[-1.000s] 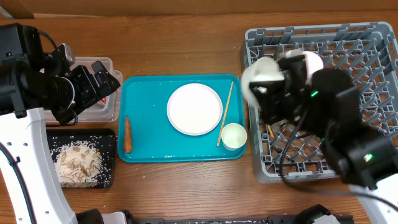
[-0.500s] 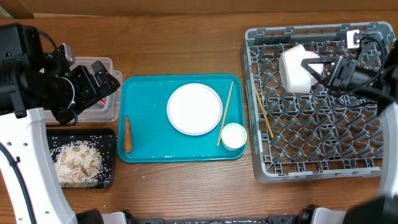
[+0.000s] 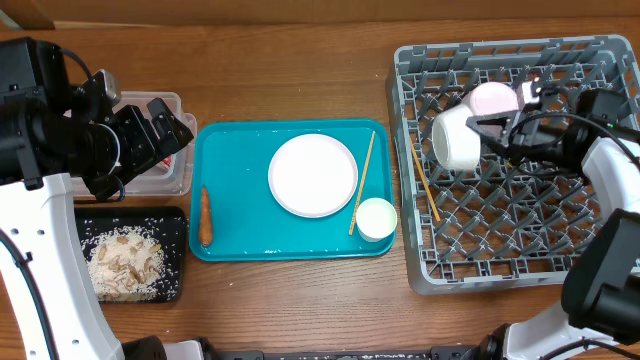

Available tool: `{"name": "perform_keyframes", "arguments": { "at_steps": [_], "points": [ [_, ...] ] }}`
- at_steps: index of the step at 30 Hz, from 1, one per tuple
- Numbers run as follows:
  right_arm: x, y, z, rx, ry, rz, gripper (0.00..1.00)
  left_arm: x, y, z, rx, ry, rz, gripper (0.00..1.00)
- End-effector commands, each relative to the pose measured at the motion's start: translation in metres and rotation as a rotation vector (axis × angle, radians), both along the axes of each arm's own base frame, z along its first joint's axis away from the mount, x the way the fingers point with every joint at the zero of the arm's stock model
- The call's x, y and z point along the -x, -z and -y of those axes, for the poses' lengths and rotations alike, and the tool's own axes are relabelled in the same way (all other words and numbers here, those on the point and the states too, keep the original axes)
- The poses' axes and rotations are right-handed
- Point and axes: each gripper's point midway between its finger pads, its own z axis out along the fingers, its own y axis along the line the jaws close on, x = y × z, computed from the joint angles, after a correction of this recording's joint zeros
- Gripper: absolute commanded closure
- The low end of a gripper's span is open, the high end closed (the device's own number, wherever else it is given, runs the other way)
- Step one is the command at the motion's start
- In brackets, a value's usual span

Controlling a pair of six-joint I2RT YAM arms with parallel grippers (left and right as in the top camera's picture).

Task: Sort waste into correct bins and load items into the dishwasher
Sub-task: 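Place the white bowl upside down in the rack and release, then move the right gripper left over the pink plate on the tray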

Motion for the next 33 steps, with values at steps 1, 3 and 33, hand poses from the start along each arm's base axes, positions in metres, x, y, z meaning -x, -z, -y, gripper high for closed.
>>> {"name": "perform_keyframes", "arguments": {
  "at_steps": [1,3,33],
  "points": [
    [-0.001,0.022,0.021,0.129,0.065,-0.043,0.96,0.000,-0.002,0.000,0.003,-0.004,0.005,0.00],
    [0.000,0.035,0.034,0.189,0.102,-0.094,0.96,0.000,-0.002,0.000,0.002,-0.004,0.005,0.00],
    [0.001,-0.028,0.111,0.503,0.304,-0.149,0.49,0.000,-0.002,0.000,0.003,-0.004,0.005,0.00]
  ]
}}
